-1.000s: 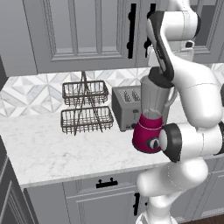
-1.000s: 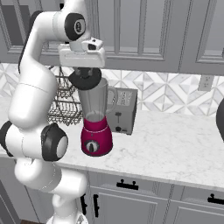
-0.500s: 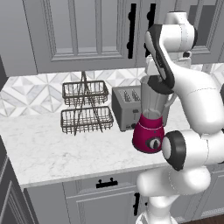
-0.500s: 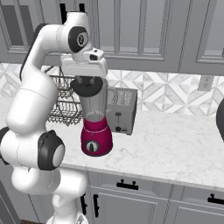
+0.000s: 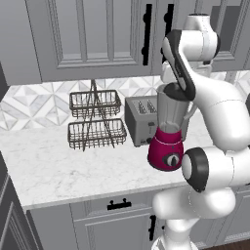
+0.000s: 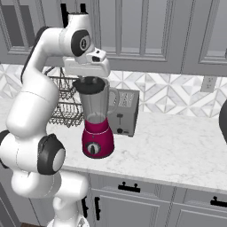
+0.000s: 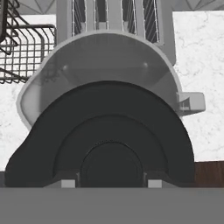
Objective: Close the lid blender by securely placing the lid on top.
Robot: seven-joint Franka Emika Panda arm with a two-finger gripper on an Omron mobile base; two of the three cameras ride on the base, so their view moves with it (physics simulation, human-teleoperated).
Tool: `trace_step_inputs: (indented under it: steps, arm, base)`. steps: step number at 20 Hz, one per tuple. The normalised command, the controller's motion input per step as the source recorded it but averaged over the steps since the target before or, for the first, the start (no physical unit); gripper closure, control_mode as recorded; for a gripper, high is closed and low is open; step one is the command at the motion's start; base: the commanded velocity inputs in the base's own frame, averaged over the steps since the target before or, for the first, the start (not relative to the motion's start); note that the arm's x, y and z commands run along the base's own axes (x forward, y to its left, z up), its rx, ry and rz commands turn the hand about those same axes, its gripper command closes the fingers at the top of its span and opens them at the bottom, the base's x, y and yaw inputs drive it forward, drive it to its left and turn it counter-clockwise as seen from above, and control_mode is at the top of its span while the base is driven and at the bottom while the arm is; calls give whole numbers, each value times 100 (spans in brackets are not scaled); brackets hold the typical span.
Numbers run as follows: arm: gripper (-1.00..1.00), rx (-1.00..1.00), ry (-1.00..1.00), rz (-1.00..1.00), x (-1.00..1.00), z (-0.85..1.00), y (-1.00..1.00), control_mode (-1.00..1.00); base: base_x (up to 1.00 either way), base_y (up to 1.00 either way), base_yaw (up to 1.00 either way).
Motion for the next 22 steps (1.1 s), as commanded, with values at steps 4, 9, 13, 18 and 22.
trace_step_inputs:
  steps: [4, 9, 13, 18, 22]
  arm:
    - [100, 0, -9, 0, 21, -3, 0, -100]
    - [100, 0, -11, 0, 21, -7, 0, -100]
    - [100, 0, -10, 0, 21, -10, 0, -100]
    - [100, 0, -10, 0, 20, -7, 0, -100]
    - [100, 0, -10, 0, 19, -3, 0, -100]
  base:
    - [0, 0, 0]
    - [0, 0, 0]
    - [0, 0, 0]
    - [0, 0, 0]
    - [0, 0, 0]
